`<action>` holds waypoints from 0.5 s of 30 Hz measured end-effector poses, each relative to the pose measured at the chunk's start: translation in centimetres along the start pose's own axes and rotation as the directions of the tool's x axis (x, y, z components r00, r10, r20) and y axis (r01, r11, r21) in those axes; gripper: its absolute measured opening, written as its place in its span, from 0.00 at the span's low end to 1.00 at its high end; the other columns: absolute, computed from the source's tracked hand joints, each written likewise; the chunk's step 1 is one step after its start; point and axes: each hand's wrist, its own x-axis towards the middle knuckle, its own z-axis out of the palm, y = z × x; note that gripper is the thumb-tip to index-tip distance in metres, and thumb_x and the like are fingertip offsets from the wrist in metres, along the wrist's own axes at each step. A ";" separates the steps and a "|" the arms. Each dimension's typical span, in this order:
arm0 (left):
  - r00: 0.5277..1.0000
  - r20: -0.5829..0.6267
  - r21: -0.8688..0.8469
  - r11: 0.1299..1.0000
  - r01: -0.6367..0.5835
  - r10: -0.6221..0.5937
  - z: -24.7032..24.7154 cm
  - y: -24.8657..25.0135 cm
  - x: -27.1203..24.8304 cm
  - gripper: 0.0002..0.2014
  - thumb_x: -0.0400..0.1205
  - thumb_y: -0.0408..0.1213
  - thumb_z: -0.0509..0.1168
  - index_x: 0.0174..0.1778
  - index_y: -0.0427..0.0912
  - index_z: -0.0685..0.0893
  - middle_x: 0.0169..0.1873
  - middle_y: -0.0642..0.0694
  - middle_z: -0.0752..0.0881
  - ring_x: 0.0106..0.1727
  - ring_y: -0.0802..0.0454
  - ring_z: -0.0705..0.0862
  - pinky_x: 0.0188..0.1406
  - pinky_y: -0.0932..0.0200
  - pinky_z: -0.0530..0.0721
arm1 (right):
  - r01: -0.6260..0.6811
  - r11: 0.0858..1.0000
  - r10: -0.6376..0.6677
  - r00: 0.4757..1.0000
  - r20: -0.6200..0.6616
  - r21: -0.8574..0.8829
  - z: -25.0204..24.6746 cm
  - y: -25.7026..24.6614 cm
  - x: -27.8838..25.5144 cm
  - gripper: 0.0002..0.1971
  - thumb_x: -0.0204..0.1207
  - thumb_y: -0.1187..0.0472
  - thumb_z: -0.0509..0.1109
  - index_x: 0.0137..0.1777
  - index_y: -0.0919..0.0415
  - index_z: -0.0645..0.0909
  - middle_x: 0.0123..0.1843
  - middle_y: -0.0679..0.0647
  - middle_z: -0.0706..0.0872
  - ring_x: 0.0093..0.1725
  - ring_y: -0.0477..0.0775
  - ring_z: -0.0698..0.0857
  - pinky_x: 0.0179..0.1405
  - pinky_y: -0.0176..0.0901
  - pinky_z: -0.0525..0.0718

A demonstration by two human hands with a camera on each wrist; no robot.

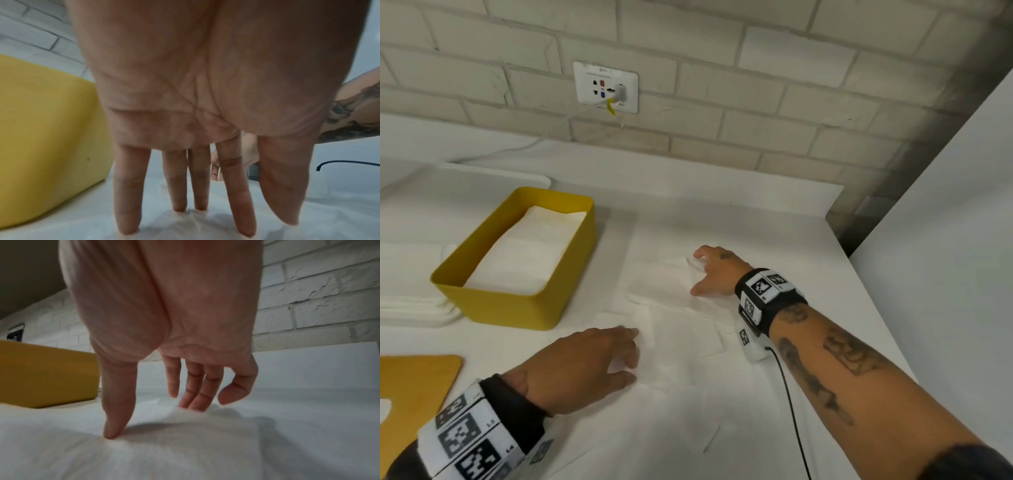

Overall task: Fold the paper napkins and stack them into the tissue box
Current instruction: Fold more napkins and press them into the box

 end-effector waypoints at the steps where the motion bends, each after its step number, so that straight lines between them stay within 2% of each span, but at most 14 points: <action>1: 1.000 -0.004 -0.009 1.000 0.011 -0.011 0.1 0.0 -0.1 0.09 0.87 0.59 0.62 0.59 0.63 0.80 0.85 0.71 0.60 0.82 0.64 0.68 0.76 0.64 0.68 | -0.005 1.000 0.005 1.000 0.004 0.016 0.2 0.0 0.4 0.37 0.73 0.51 0.80 0.80 0.50 0.69 0.77 0.52 0.75 0.74 0.56 0.77 0.74 0.53 0.77; 3: 1.000 -0.022 -0.019 1.000 0.021 -0.021 0.3 -0.1 -0.2 0.09 0.87 0.59 0.62 0.58 0.64 0.80 0.84 0.72 0.61 0.81 0.65 0.69 0.76 0.64 0.69 | -0.001 0.997 0.001 1.000 0.002 0.083 0.5 0.3 0.9 0.29 0.73 0.53 0.82 0.72 0.50 0.75 0.74 0.51 0.76 0.73 0.55 0.78 0.72 0.51 0.78; 5: 0.998 -0.057 -0.042 0.999 0.028 -0.031 0.5 -0.2 -0.1 0.08 0.87 0.60 0.62 0.58 0.65 0.80 0.83 0.72 0.64 0.80 0.65 0.70 0.76 0.63 0.70 | 0.019 0.994 -0.014 0.999 -0.042 0.110 0.6 0.7 1.1 0.19 0.73 0.52 0.82 0.60 0.47 0.79 0.67 0.49 0.78 0.72 0.54 0.77 0.74 0.55 0.76; 6: 0.996 -0.080 -0.061 0.998 0.034 -0.039 0.6 -0.4 -0.1 0.09 0.86 0.60 0.63 0.59 0.65 0.82 0.81 0.72 0.67 0.79 0.66 0.72 0.76 0.63 0.71 | 0.038 0.991 -0.027 0.996 -0.080 0.131 0.5 0.9 1.0 0.15 0.73 0.51 0.81 0.55 0.47 0.80 0.62 0.48 0.79 0.69 0.54 0.79 0.72 0.54 0.77; 7: 0.993 -0.107 -0.092 0.995 0.040 -0.050 0.6 -0.5 0.0 0.11 0.86 0.60 0.64 0.60 0.64 0.83 0.78 0.71 0.73 0.76 0.66 0.75 0.75 0.62 0.73 | 0.066 0.984 -0.046 0.991 -0.124 0.165 0.3 1.0 0.7 0.11 0.75 0.52 0.80 0.51 0.48 0.81 0.57 0.49 0.81 0.64 0.54 0.81 0.66 0.48 0.79; 8: 0.989 -0.136 -0.133 0.990 0.040 -0.058 0.5 -0.6 0.1 0.11 0.85 0.59 0.66 0.61 0.63 0.85 0.73 0.70 0.78 0.72 0.66 0.78 0.73 0.61 0.75 | 0.100 0.973 -0.065 0.983 -0.169 0.206 0.1 1.0 0.3 0.08 0.77 0.54 0.79 0.50 0.51 0.83 0.53 0.50 0.83 0.57 0.53 0.83 0.56 0.38 0.81; 10: 0.975 -0.214 -0.225 0.974 0.004 -0.054 0.2 -0.6 0.1 0.11 0.83 0.57 0.69 0.58 0.62 0.88 0.63 0.68 0.86 0.64 0.66 0.83 0.68 0.60 0.80 | 0.160 0.950 -0.092 0.964 -0.249 0.267 -0.6 0.9 -0.8 0.05 0.79 0.58 0.77 0.50 0.59 0.87 0.47 0.54 0.87 0.47 0.54 0.85 0.38 0.26 0.78; 11: 0.966 -0.253 -0.274 0.961 -0.022 -0.050 0.0 -0.5 0.2 0.09 0.82 0.56 0.71 0.57 0.61 0.89 0.60 0.68 0.87 0.62 0.67 0.84 0.66 0.61 0.80 | 0.187 0.938 -0.102 0.953 -0.284 0.291 -1.0 0.8 -1.5 0.05 0.80 0.59 0.77 0.50 0.60 0.88 0.46 0.56 0.89 0.46 0.55 0.86 0.37 0.25 0.78; 13: 0.946 -0.316 -0.407 0.911 -0.068 -0.071 -0.4 -0.2 0.5 0.11 0.81 0.56 0.72 0.56 0.60 0.90 0.57 0.68 0.89 0.61 0.69 0.85 0.64 0.67 0.81 | 0.235 0.904 -0.112 0.937 -0.332 0.358 -1.8 0.5 -3.1 0.03 0.80 0.58 0.76 0.49 0.57 0.88 0.47 0.56 0.92 0.49 0.55 0.89 0.44 0.32 0.81; 15: 0.925 -0.345 -0.618 0.780 -0.096 -0.159 -0.9 0.6 0.9 0.17 0.77 0.60 0.71 0.57 0.57 0.91 0.55 0.66 0.91 0.59 0.72 0.86 0.61 0.72 0.81 | 0.283 0.826 -0.107 0.928 -0.356 0.488 -2.4 0.1 -4.7 0.02 0.80 0.58 0.77 0.48 0.54 0.86 0.46 0.53 0.94 0.50 0.54 0.91 0.50 0.40 0.85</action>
